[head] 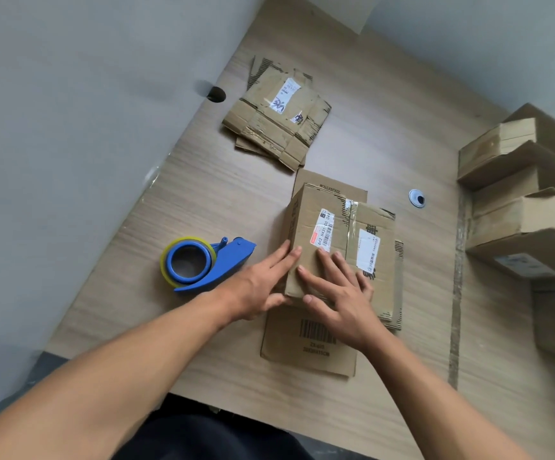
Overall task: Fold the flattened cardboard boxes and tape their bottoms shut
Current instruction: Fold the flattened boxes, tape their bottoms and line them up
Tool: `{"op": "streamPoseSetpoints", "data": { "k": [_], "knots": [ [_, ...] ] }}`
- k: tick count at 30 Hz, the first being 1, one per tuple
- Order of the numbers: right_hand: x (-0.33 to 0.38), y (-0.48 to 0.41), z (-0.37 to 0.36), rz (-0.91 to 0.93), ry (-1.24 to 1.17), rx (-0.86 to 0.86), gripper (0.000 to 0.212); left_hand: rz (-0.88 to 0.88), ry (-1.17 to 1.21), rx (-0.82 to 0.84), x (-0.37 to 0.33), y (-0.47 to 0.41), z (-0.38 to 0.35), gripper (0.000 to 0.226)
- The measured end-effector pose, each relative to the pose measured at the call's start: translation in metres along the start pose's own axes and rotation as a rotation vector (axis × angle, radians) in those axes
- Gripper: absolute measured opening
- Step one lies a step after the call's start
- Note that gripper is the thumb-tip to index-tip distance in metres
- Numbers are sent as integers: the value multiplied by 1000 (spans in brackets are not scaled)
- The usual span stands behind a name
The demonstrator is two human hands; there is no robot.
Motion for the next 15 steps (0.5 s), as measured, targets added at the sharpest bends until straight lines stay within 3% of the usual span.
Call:
{"op": "streamPoseSetpoints", "data": {
  "k": [6,12,15],
  "knots": [
    [0,-6,19,-57,-25,-16,56,-17,-210,39,-2,-5,1,103],
    [4,-17,38,-131,33,-46,62,25,-195,2,-10,2,-4,103],
    [2,-32,47,-346,6,-120,73,83,-197,6,-10,8,5,102]
  ]
}}
Point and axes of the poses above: each hand's wrist, its own y-axis away from the middle knuckle, its own z-axis out of the back of the hand, x = y × z, the point moved 9 cm from there along -y, towards the middle knuckle, and after that the axes turned 3 degrees about z, right-handed, at the moved point
